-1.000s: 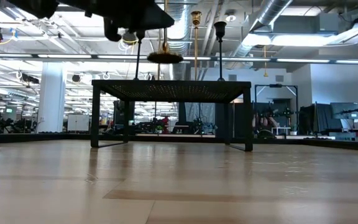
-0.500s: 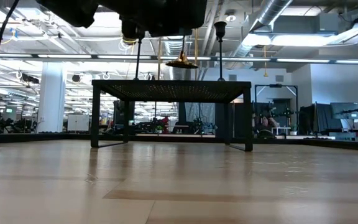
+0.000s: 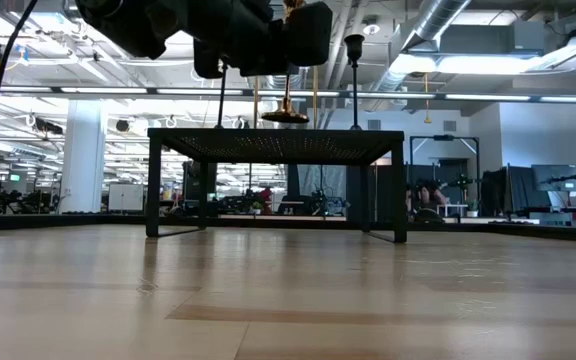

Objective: Pick & Place candle stick holders
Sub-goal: Put the gold candle holder on the shelf

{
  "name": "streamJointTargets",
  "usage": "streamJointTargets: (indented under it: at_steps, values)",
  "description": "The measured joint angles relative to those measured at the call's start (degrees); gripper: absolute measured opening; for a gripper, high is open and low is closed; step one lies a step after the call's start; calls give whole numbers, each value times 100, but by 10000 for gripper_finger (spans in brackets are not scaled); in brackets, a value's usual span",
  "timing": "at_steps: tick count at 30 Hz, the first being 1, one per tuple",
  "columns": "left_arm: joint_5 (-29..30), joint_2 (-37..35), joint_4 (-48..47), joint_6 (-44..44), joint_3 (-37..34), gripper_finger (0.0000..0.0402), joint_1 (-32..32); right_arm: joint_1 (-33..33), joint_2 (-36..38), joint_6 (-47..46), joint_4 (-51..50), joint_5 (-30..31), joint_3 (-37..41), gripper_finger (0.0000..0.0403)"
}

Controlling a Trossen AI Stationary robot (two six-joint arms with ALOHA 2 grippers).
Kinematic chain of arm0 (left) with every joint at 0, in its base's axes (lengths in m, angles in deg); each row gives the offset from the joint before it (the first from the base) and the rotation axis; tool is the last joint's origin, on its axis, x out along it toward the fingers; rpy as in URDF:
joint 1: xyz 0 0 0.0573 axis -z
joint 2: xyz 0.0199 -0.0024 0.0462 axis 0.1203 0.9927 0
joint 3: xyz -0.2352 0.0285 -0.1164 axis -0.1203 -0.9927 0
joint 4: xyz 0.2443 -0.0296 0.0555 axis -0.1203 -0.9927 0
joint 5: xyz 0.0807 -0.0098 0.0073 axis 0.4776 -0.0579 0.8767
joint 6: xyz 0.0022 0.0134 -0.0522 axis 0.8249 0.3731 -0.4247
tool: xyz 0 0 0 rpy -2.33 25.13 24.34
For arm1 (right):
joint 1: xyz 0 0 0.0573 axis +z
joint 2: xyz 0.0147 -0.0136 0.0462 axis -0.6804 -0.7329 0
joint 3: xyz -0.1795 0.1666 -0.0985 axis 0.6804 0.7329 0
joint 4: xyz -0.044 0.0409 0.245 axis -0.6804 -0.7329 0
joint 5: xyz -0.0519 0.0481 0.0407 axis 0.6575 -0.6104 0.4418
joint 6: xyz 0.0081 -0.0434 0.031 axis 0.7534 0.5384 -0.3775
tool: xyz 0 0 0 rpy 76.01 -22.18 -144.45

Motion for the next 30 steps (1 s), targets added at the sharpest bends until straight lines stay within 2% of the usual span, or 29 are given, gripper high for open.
streamJointTargets:
  at_steps: [15, 24, 30]
  values:
    - [110, 0, -2, -890, -355, 17, -183, 0, 0, -14, 4, -2, 0, 0]
    - [99, -1, 5, -929, -402, 19, -174, 0, 0, -15, 4, -2, 0, 0]
    - [59, 0, 0, -929, -402, 43, -174, 0, -1, -15, 4, -2, 0, 0]
